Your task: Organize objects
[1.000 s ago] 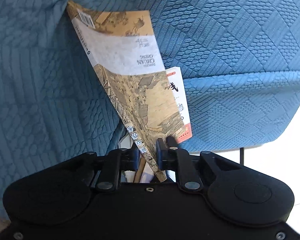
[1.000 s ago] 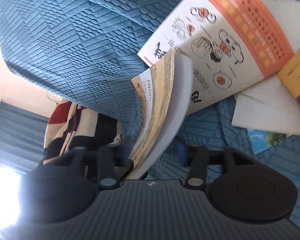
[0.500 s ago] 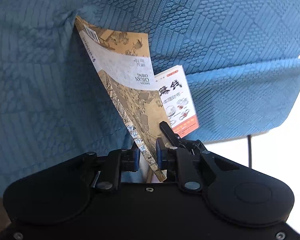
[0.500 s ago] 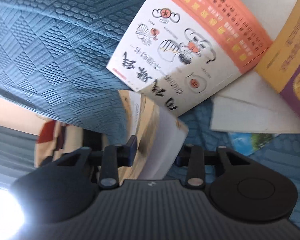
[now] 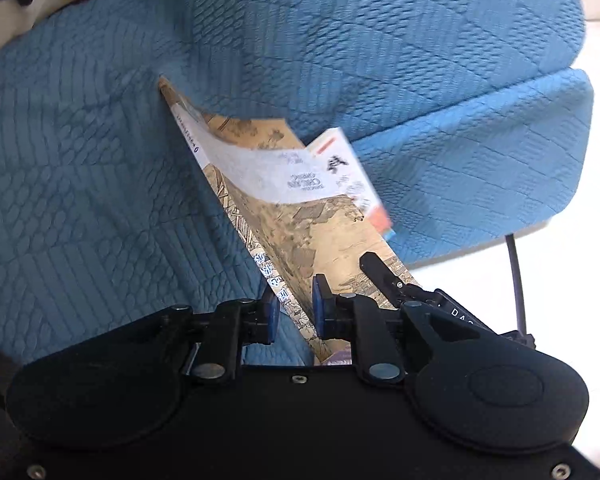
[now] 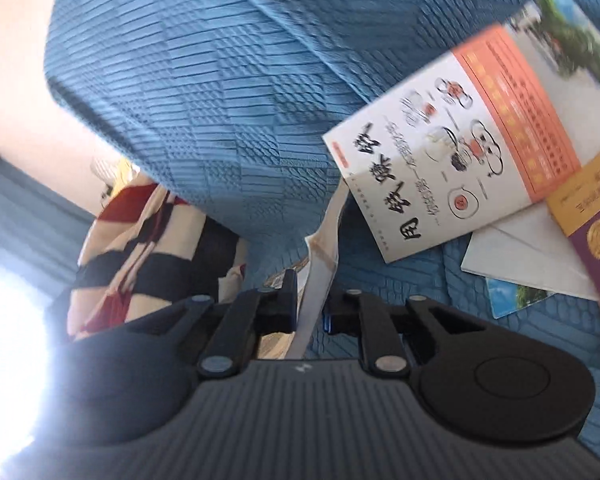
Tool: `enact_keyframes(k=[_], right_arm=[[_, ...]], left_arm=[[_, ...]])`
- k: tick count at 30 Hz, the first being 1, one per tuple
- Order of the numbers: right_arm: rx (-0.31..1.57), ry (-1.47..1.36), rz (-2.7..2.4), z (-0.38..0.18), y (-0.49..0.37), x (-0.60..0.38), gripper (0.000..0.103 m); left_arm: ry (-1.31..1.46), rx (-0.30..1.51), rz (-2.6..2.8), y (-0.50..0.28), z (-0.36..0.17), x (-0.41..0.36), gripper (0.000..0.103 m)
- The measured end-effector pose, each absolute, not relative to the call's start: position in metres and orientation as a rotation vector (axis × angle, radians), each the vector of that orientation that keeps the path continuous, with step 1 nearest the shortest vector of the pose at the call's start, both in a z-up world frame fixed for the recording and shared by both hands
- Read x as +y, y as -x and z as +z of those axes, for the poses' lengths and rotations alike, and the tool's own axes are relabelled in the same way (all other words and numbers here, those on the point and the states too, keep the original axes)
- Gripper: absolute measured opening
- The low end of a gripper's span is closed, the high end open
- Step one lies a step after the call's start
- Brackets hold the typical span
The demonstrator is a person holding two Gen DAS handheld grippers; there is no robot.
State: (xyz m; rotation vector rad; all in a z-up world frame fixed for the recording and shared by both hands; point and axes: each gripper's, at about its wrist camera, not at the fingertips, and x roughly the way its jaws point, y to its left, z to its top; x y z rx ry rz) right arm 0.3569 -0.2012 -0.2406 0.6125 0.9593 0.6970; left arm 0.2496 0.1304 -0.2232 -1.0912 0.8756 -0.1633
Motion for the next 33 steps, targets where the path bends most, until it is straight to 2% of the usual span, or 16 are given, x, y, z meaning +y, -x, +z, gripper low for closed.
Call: enact_keyframes(k=[10, 17, 24, 33], right_arm=[[0.86, -0.591, 0.713, -0.192, -0.321, -0.215, 0.016], [0.811, -0.595, 0.683, -0.18, -0.283, -0.228, 0.016], [0.774, -0.56, 0.636, -0.193, -0.245, -0.237, 0.017], [0.814, -0.467, 0.586, -0.229, -0.222, -0.225, 0.018]], left_arm=[[1.061, 0.81, -0.25, -0.221, -0.174, 0.114, 0.016], [1.018, 0.798, -0.294, -0.189, -0.155, 0.104, 0.016], [0.987, 0.835, -0.32, -0.174, -0.166, 0.098, 0.017], [0.962, 0.921, -0.231, -0.168, -0.199, 0.099, 0.017]])
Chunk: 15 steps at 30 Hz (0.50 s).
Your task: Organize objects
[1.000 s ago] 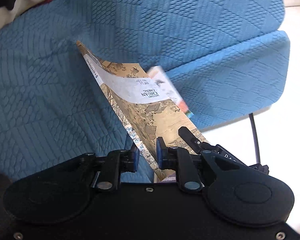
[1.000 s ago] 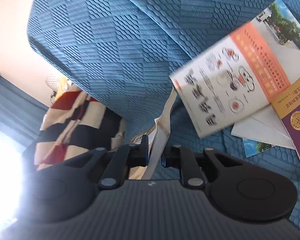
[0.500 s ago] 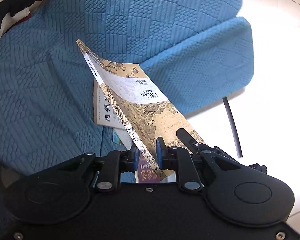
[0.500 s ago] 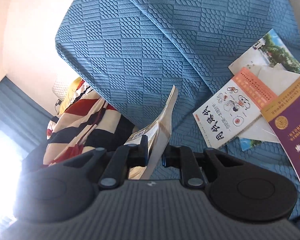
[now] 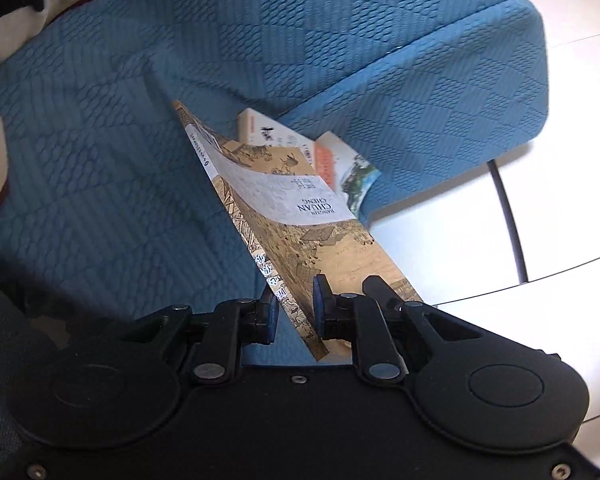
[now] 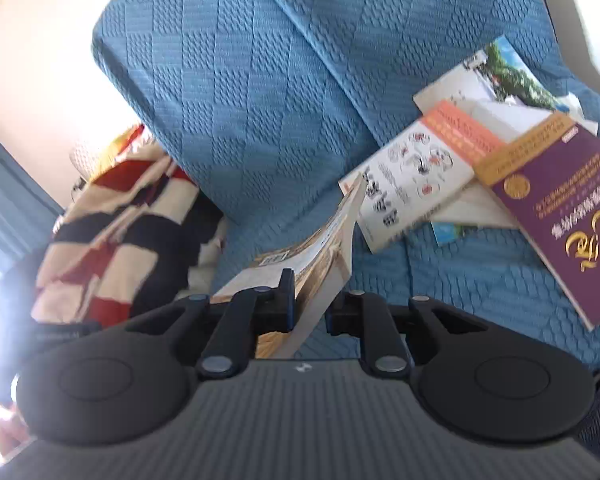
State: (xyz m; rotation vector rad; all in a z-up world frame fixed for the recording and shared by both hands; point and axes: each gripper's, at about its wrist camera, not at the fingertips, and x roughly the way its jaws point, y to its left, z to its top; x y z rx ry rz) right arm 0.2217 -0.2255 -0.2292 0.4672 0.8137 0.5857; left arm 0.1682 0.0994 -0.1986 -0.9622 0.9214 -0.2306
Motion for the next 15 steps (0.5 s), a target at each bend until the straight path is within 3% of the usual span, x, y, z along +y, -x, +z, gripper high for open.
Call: enact_keyframes(k=[15], right_arm=[[0.983, -0.406, 0.591, -0.279, -0.196, -0.202, 0.02]], left_arm=[[0.768, 1.083, -0.057, -0.172, -0.218, 0.094, 0.014]])
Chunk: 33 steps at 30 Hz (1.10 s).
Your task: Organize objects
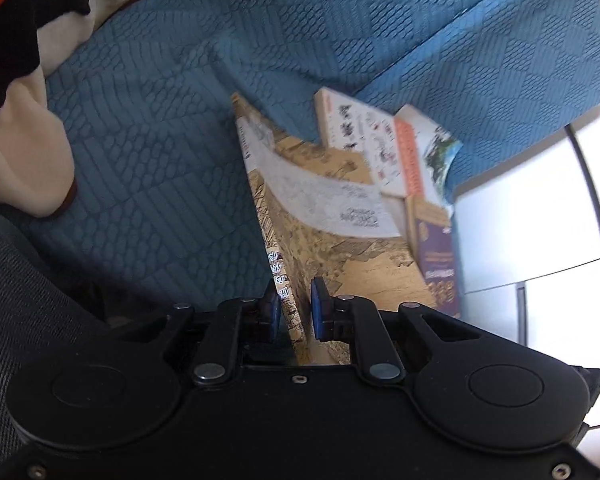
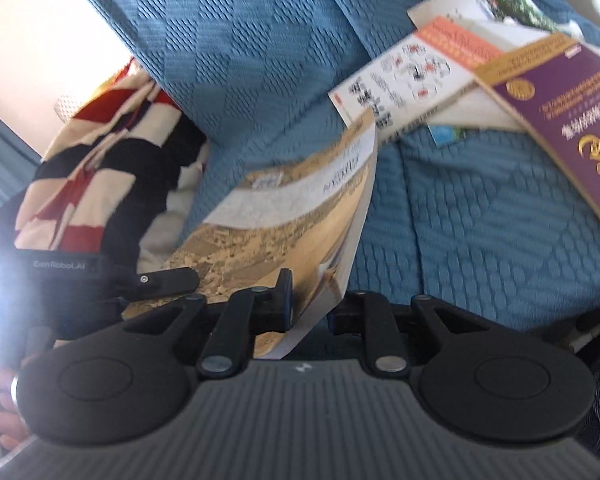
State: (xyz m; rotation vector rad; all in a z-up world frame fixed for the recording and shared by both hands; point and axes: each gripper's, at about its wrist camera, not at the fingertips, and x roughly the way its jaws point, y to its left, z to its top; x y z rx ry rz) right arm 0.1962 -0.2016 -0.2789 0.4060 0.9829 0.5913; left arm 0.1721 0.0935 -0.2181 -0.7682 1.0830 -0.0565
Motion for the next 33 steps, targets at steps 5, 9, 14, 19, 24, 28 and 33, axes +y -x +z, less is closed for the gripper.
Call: enact_keyframes(k=[5, 9, 14, 19, 24, 28, 33], right_arm=[[1.056, -0.413, 0.565, -0.29, -0.197, -0.202, 0.021], [1.099, -0.382, 0.552, -0.299, -0.195, -0.197, 0.023], [1.13, -0.357, 0.534, -0.307, -0.193, -0.193, 0.024], [1.156, -0.344, 0.506, -0.311, -0.194, -0.194, 0.025], [1.184, -0.357, 0.452, -0.31, -0.197, -0.203, 0.034], [1.175, -0.357, 0.417, -0.304, -0.197, -0.213, 0.034], [1.091, -0.327, 0.417, -0.278, -0.195, -0.226, 0.033]], left_arm=[[0.753, 1.14, -0.031, -0.174, -0.232, 0.089, 0.014], [0.729, 1.168, -0.007, -0.179, -0.24, 0.085, 0.015], [0.716, 1.2, 0.014, -0.18, -0.253, 0.084, 0.016], [0.706, 1.229, 0.043, -0.181, -0.266, 0.084, 0.019], [0.663, 1.254, 0.087, -0.181, -0.271, 0.082, 0.036], [0.648, 1.232, 0.098, -0.181, -0.264, 0.079, 0.047], [0.619, 1.188, 0.101, -0.178, -0.244, 0.074, 0.048]])
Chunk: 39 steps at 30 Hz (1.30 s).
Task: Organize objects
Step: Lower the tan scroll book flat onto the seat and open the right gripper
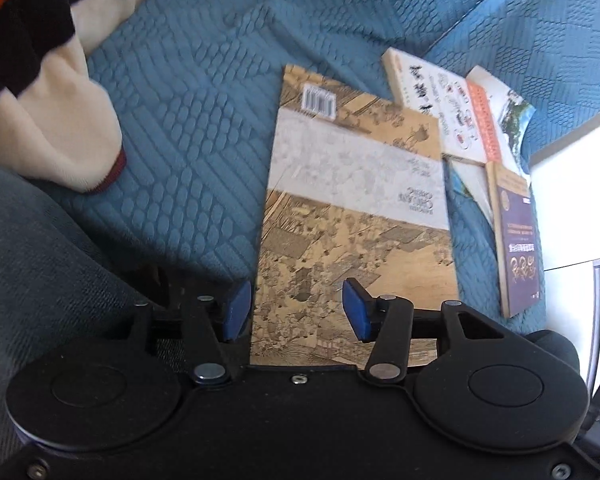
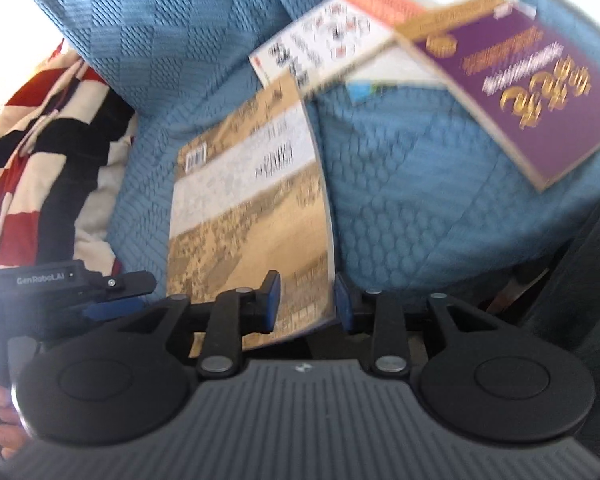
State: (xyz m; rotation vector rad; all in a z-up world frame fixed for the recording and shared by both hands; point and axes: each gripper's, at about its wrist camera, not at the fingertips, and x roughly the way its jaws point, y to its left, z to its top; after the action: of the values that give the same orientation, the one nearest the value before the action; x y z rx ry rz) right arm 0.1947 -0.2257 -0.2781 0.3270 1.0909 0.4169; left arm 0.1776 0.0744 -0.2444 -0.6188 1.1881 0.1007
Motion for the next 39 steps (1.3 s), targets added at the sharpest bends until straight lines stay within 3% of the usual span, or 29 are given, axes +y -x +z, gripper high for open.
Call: enact_keyframes(k=[17, 29, 39], right_arm=[[0.7, -0.24, 0.579, -0.128, -0.173, -0.24, 0.033], [0.65, -0.233, 0.578, -0.103, -0.143, -0.262, 0.033], [0.665, -0.222, 0.513, -0.113, -0.127, -0.282, 0.033]], left_arm=[[0.448, 0.871, -0.004, -0.162, -0.109, 0.029, 0.048], [0.425, 0.774, -0.062, -0.152, -0.064, -0.004, 0.049], [0.412, 0.751, -0.047, -0.133, -0.053, -0.016, 0.056]])
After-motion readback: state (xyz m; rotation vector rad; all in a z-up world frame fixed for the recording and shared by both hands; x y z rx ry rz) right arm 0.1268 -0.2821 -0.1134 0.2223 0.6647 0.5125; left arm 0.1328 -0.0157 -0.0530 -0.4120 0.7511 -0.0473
